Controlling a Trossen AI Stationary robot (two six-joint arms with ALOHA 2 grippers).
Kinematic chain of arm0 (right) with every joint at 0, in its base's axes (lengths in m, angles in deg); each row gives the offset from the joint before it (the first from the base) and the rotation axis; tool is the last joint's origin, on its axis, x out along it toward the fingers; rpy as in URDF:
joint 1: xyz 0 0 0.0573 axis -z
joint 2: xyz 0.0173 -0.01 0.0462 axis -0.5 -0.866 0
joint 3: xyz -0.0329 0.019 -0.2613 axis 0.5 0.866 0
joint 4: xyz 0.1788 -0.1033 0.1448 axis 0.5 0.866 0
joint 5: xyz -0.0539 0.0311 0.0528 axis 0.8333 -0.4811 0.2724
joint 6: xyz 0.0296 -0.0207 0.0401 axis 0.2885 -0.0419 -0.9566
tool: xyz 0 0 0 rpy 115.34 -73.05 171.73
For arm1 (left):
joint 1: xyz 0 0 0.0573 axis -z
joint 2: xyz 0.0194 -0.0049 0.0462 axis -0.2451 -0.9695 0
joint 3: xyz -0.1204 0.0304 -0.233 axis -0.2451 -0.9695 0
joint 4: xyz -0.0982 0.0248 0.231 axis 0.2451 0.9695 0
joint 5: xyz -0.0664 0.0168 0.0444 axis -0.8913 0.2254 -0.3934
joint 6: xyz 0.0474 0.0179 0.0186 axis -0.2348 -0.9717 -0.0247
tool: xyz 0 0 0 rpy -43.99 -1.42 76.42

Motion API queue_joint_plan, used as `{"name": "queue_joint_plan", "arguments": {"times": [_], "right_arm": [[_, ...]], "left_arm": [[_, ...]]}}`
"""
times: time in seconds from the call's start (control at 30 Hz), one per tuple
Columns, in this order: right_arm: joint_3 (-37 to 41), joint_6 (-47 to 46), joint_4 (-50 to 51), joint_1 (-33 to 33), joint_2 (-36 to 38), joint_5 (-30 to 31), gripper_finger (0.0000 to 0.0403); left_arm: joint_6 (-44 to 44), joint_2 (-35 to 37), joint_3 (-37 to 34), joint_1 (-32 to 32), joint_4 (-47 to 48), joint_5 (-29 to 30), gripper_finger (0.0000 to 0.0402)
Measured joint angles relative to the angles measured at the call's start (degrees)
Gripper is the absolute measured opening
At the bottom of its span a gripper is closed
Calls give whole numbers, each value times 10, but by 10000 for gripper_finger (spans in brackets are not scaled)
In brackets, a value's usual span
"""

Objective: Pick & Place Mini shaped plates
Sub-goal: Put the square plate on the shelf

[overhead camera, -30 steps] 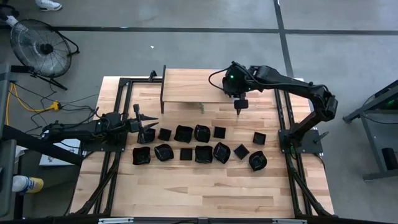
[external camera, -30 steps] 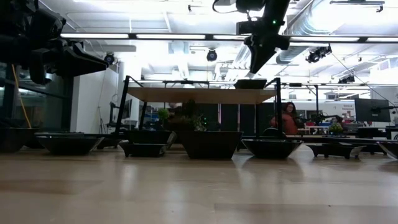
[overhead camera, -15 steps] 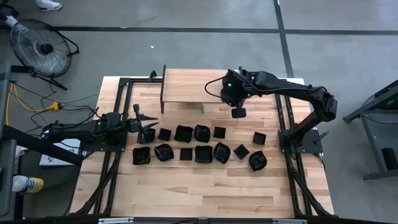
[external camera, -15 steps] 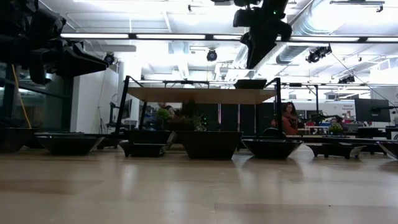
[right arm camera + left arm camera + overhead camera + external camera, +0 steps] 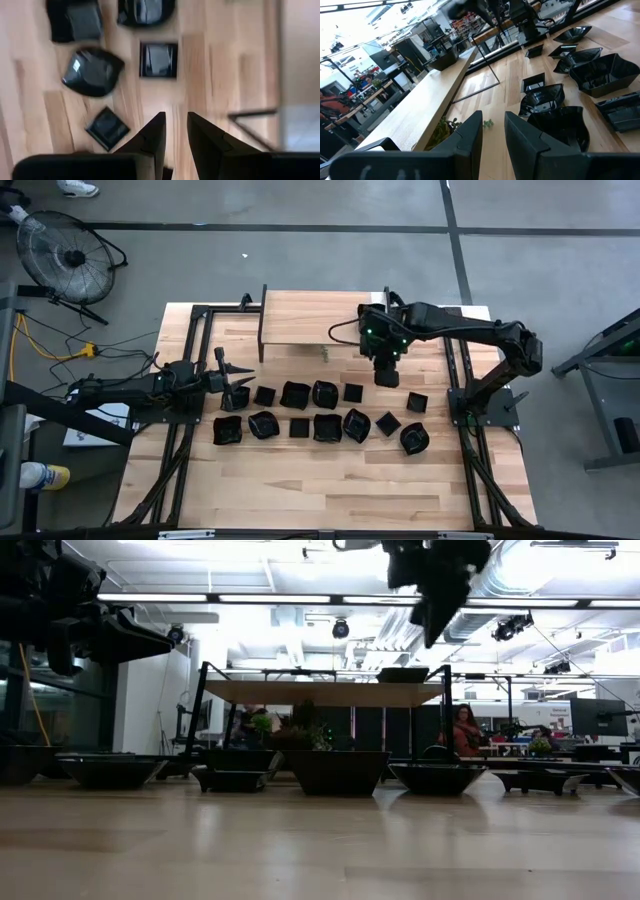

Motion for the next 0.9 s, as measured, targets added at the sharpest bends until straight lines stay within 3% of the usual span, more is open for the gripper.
{"name": "queue_joint_plan", "arguments": {"times": [0.3, 0.6, 0.9], "right_arm": [[180, -36, -51, 0, 23, -6, 73], [271, -80, -70, -7, 63, -16, 73], [347, -164, -118, -33, 161, -8, 73]], "left_arm": [[0, 0, 0, 0, 0, 0, 78], [0, 0, 0, 0, 0, 0, 78], [0, 0, 0, 0, 0, 0, 78]]}}
